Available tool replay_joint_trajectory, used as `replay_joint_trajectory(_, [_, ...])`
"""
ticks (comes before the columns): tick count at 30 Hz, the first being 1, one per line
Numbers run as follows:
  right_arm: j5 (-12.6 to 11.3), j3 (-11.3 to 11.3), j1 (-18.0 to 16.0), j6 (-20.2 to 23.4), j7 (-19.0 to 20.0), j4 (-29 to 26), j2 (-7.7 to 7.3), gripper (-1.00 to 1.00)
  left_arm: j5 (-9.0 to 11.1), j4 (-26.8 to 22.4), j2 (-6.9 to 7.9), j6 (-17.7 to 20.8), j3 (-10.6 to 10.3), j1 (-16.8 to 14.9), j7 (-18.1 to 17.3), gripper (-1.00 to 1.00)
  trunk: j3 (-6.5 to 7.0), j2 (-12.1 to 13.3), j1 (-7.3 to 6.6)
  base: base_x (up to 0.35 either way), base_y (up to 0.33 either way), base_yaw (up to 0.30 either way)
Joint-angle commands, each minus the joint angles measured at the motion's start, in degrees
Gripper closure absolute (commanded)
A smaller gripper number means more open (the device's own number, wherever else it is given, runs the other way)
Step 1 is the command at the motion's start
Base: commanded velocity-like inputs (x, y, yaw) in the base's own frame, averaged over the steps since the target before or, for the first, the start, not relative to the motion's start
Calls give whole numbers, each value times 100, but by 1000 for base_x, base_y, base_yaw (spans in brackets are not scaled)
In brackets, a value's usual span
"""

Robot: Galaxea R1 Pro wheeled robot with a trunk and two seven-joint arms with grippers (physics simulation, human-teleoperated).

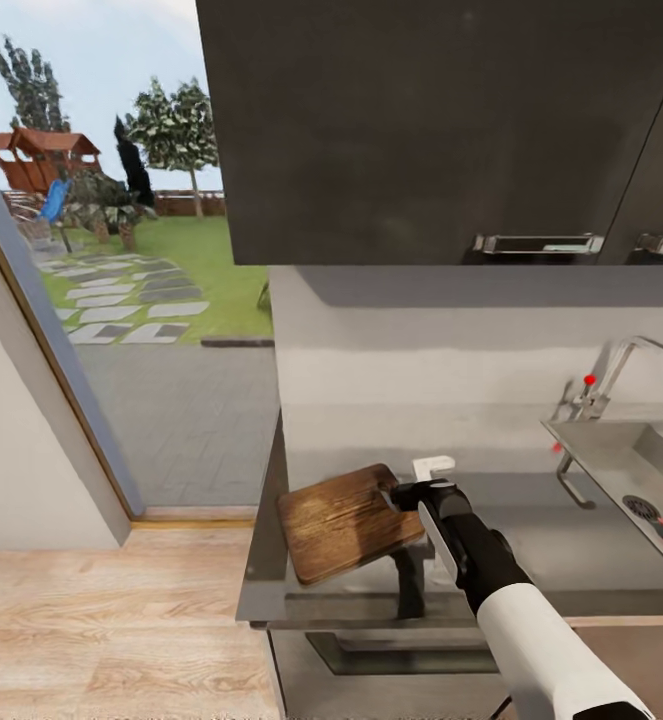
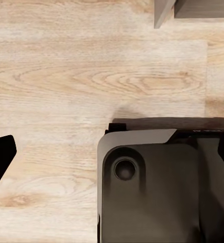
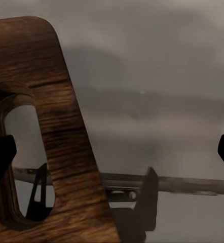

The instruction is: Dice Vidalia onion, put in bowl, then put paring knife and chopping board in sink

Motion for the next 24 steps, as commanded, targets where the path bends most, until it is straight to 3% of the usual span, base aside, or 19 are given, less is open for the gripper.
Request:
replay_joint_trajectory(1, [1,13,-5,32,-27,2,-1,-100,5,-7,0,-3,5,0,-4,-100,-20,-11,3,0,0,0])
replay_joint_trajectory(19, [10,13,-5,32,-27,15,-7,-100,7,-6,0,-6,5,0,-4,-100,-188,-11,3,0,0,0])
replay_joint_trajectory(24, [24,16,-5,32,-35,15,-108,-100,5,-7,0,-3,5,0,-4,-100,-194,-11,3,0,0,0])
